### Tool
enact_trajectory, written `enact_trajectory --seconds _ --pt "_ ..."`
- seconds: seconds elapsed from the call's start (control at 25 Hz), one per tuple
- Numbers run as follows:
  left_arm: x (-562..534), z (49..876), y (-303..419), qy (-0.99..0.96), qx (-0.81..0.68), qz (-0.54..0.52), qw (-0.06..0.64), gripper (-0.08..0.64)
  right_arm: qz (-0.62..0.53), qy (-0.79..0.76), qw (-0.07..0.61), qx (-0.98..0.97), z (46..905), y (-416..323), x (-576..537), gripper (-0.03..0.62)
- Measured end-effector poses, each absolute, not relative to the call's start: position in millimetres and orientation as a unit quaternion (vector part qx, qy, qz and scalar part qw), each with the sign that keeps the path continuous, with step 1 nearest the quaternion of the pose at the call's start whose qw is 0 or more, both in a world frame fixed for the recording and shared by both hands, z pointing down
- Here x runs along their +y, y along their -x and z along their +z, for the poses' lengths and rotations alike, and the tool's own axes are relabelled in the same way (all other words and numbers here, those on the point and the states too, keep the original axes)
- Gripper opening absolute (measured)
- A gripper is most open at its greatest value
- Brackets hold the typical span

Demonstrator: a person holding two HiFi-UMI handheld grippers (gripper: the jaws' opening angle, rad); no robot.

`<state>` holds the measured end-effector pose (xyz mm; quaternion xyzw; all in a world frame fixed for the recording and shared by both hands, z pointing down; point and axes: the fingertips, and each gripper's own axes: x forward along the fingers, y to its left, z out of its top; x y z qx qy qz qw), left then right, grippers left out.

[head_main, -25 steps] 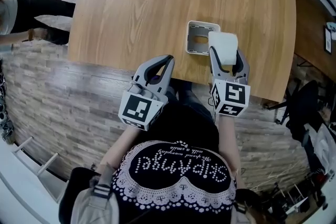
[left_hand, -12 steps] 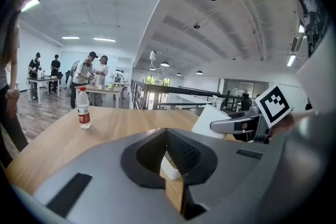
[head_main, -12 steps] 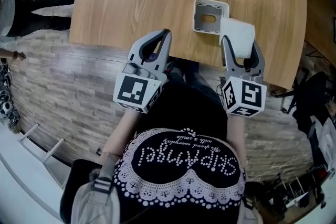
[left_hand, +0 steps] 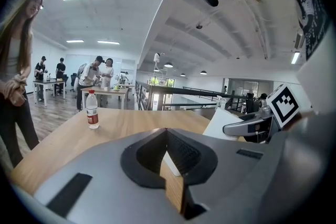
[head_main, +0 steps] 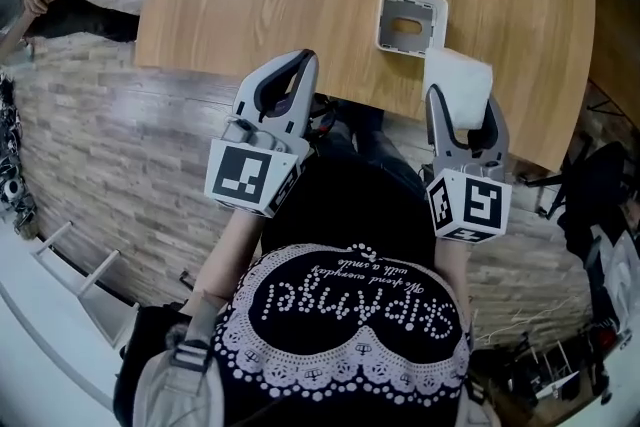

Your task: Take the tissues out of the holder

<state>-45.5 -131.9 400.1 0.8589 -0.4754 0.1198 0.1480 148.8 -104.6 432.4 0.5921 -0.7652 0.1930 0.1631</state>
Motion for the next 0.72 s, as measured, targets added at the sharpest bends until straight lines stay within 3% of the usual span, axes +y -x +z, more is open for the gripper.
enact_trajectory --seconds 0.72 --pt "-118.1 383.9 74.4 -0.839 -0.510 0.115 0.147 0.006 0.200 -0.604 0.146 -0.758 425.7 -156.9 -71.9 0.298"
